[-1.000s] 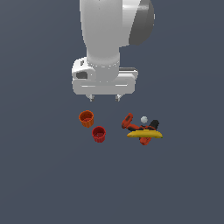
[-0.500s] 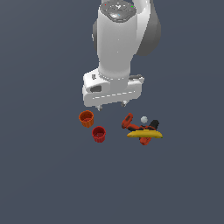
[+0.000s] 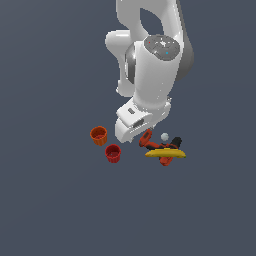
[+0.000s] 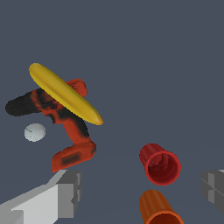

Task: Pick up a designated object from a clutter of objects.

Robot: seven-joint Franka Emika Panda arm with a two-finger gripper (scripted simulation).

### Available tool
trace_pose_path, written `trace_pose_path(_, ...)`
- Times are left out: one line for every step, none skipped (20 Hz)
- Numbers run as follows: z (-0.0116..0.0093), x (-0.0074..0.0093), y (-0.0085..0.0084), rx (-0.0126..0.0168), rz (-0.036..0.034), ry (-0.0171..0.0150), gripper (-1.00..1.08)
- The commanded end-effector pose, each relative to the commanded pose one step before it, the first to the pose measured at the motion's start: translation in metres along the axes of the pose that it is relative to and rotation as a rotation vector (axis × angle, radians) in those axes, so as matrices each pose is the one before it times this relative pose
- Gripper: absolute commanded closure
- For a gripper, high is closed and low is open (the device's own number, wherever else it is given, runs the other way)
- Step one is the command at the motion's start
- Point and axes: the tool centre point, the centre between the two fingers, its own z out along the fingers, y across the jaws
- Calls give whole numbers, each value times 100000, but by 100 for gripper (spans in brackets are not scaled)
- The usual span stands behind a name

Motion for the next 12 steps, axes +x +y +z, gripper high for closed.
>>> trace_pose_path(1154,1063,-990,-233,-9605,315,-92)
trace_pose_path(458,445,-372,-59,-3767,138,-92)
trace_pose_path(458,453,-366,-47,-3767,151,-92)
trace_pose_path(458,462,-360,-36,-3767,165,-92)
trace_pose_path(459,471,-353,-26,-3767,180,-92)
trace_pose_path(459,480,-346,-16,-3766,195,-92)
trace_pose_path(459,488,-339,-7,-3765,211,-92)
trace_pose_path(459,497,-332,0,-3764,228,-92)
trace_pose_path(459,505,-324,7,-3762,245,-92)
trace_pose_path(459,514,-316,13,-3760,263,-92)
trace_pose_path(459,522,-307,18,-3757,281,-92)
trace_pose_path(454,524,-296,22,-3715,296,-92)
